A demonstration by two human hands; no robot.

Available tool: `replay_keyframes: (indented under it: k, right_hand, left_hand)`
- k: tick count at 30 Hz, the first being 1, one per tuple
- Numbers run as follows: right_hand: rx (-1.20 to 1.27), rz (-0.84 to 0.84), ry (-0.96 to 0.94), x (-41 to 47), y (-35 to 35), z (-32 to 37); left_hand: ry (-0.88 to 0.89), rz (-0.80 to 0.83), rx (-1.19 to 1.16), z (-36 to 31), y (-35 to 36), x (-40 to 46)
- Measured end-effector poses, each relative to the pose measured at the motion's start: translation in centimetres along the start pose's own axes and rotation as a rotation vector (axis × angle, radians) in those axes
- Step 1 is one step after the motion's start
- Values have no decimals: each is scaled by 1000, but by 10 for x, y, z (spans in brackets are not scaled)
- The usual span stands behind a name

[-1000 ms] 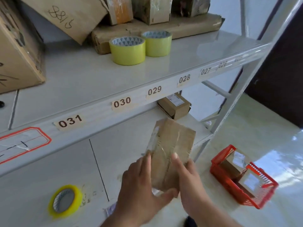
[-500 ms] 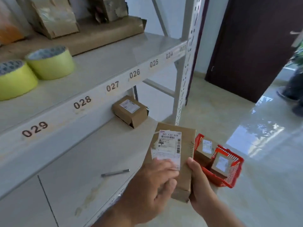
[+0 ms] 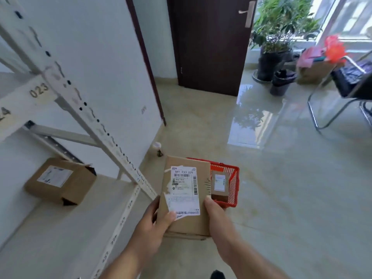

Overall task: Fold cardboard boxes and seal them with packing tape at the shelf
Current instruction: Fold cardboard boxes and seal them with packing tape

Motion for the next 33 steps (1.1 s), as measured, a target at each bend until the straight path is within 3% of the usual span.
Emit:
replay_keyframes:
  k: [16, 23, 28, 33]
  right_hand:
    - [-101, -418, 133, 191, -105, 2]
    - [-216, -655, 166, 288, -138, -27]
    - [-299, -595, 221, 392, -145, -74]
    - [-360, -507, 256, 505, -158, -147]
  left_hand:
    - [-52, 313, 196, 23, 188, 182]
    - [-131, 272, 313, 75, 254, 262]
    - [-239, 254, 369, 142, 303, 337]
    - [-236, 211, 443, 220, 353, 415]
Point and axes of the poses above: each hand's wrist, its own x-axis towards the middle knuckle, its own y-axis out of the palm, z = x × y, the point moved 8 cm from there along x, towards the middle knuckle, and after that the axes turned 14 degrees about -z, right-handed, at the moved point
